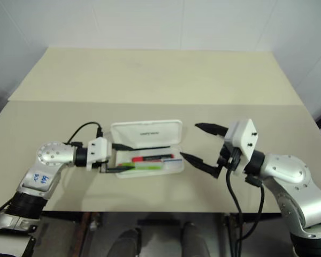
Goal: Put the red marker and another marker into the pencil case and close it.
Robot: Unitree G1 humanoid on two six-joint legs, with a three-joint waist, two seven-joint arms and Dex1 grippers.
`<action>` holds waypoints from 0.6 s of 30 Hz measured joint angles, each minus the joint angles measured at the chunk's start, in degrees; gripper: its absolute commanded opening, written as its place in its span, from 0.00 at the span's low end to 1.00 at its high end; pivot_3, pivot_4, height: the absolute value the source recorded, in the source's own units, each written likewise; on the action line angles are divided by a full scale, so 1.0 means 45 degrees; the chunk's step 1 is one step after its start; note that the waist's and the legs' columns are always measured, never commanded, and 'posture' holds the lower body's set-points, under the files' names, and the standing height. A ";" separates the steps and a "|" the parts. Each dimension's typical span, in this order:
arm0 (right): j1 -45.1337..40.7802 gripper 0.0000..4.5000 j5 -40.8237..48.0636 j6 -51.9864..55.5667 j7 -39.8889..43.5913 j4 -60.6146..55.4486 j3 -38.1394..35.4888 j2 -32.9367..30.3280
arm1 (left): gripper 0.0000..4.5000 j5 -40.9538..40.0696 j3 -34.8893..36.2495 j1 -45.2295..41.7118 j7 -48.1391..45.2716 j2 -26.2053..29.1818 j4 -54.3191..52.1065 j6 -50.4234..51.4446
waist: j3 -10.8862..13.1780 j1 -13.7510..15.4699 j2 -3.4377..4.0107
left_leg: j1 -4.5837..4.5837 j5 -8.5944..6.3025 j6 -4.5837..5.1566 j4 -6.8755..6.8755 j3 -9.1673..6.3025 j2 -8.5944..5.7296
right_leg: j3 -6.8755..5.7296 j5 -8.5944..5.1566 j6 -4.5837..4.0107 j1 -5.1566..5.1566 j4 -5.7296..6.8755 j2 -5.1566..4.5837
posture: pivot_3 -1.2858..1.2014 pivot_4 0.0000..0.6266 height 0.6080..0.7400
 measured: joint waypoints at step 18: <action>-0.0092 1.00 -0.0013 -0.0002 -0.0003 0.0106 0.0098 0.0026 | 0.66 -0.2800 0.0464 0.0775 -0.1331 -0.0326 -0.1720 0.1610 | 0.0000 -0.0028 0.0000 | 0.0003 0.0008 0.0010 -0.0007 -0.0001 0.0001 | 0.0001 0.0002 0.0001 -0.0004 0.0017 0.0001 | 0.52 0.24 1.00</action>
